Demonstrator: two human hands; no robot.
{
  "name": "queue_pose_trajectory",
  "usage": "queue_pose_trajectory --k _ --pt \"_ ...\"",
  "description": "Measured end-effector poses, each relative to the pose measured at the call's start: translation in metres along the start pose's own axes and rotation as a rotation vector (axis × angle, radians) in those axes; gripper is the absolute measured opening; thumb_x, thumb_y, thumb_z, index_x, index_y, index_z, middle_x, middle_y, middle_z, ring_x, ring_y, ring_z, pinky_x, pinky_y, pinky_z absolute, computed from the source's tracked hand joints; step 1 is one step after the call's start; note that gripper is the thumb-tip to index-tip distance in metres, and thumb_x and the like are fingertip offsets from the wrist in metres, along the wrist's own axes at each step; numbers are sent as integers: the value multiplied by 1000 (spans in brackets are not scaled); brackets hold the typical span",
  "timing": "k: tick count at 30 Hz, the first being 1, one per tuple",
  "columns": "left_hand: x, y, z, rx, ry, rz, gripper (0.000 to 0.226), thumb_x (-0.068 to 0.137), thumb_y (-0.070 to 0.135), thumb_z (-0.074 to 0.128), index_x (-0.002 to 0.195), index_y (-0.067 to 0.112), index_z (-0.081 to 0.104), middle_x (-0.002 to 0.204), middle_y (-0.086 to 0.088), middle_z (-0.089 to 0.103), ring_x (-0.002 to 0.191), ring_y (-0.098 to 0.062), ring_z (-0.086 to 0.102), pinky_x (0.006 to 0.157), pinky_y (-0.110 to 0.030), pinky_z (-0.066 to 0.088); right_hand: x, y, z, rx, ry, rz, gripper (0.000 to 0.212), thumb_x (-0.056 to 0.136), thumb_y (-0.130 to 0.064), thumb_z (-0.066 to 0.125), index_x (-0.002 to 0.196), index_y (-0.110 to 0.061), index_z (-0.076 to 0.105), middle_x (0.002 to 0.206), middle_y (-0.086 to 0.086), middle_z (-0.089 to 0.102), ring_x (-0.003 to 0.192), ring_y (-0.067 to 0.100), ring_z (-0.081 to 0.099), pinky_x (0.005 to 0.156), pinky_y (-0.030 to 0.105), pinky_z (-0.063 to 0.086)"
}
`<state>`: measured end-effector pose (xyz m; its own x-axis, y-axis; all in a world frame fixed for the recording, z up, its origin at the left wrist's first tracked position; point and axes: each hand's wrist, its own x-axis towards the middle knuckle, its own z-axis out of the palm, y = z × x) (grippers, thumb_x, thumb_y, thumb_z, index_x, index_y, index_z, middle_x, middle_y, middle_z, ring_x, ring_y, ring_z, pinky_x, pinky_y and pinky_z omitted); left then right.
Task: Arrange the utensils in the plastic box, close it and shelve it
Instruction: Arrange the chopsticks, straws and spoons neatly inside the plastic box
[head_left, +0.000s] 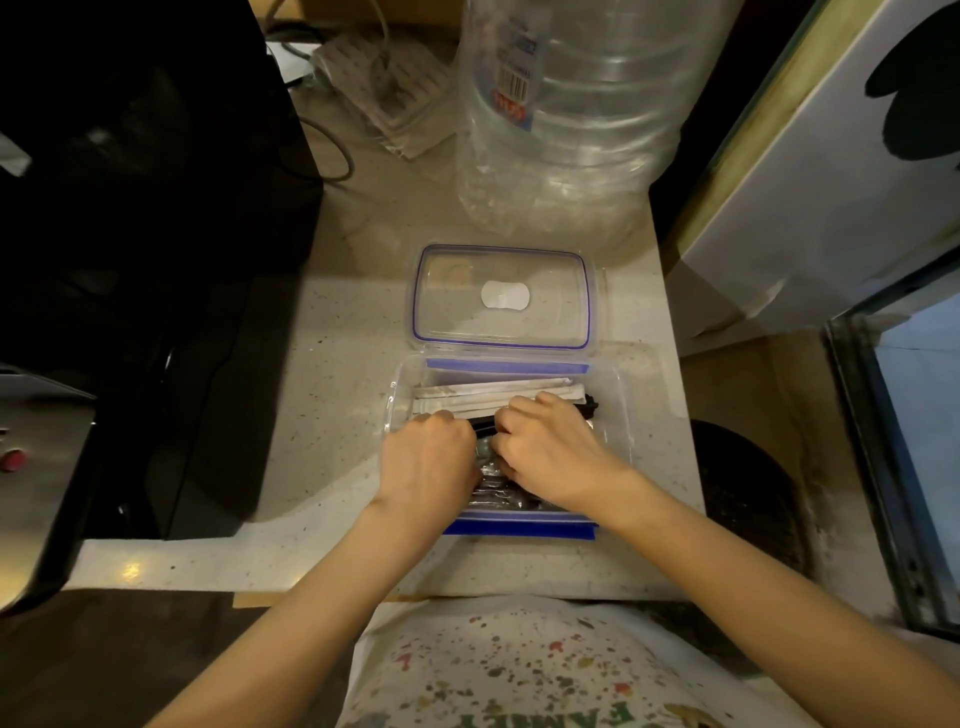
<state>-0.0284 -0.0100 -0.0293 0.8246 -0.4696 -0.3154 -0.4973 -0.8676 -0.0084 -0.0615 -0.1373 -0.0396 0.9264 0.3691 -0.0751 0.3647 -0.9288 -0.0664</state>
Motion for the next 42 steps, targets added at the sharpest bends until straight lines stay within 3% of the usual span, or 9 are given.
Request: queue_pose_trajectory --k 5,10,14,17,22,26,30,35,42 --pt "2 -1 -3 23 9 27 19 89 27 55 91 10 61 98 -6 67 90 -23 63 67 -30 46 -3 5 -4 312 173 135 7 60 -16 80 60 -12 74 55 2 67 59 22 61 54 30 51" --pt "4 -2 -2 37 9 69 21 89 31 56 94 11 62 96 -7 68 88 -23 64 64 -29 44 -7 16 -20 617 140 373 9 76 -20 71 82 -20 77 74 -5 74 73 14 59 62 34 52" --pt "7 -3 -1 41 8 92 21 91 27 51 90 9 62 96 -9 69 89 -26 65 63 -31 43 -9 29 -34 1057 206 485 10 75 -9 74 85 -10 76 71 -10 69 67 8 65 63 16 52" --pt "7 -5 3 30 20 133 19 92 23 49 88 10 64 93 -8 70 85 -26 66 66 -32 50 -19 39 -47 1195 287 509 10 76 -3 72 86 -7 74 72 -2 70 60 1 63 57 10 48" --pt "7 -10 6 9 56 206 20 91 20 49 91 17 68 90 -4 69 81 -24 65 61 -28 43 -47 51 -51 872 318 431 20 74 -7 74 88 -20 70 72 -13 63 66 -3 61 59 7 46" --pt "6 -9 1 0 36 211 18 88 25 52 82 14 65 90 -5 68 82 -25 64 60 -26 37 -65 49 -30 491 307 316 10 74 -16 75 84 -18 76 74 1 64 72 18 58 64 30 45" --pt "9 -4 -2 65 -14 197 15 91 19 51 88 11 62 94 -7 68 85 -28 65 60 -31 40 -72 47 -19 342 125 142 23 79 -32 54 80 -24 75 74 -10 72 87 9 52 78 27 31" --pt "10 -1 -4 66 -4 207 15 91 16 48 87 11 61 91 -8 69 76 -25 60 59 -30 39 -67 44 -28 199 -99 121 13 85 -25 60 90 -27 72 88 -11 72 104 13 52 97 30 24" --pt "9 -18 -17 -497 -54 184 5 82 14 63 82 12 68 74 3 62 70 -13 59 62 -20 46 -59 42 -32 107 -228 161 20 89 -28 50 93 -26 70 94 -9 68 108 10 46 114 39 5"
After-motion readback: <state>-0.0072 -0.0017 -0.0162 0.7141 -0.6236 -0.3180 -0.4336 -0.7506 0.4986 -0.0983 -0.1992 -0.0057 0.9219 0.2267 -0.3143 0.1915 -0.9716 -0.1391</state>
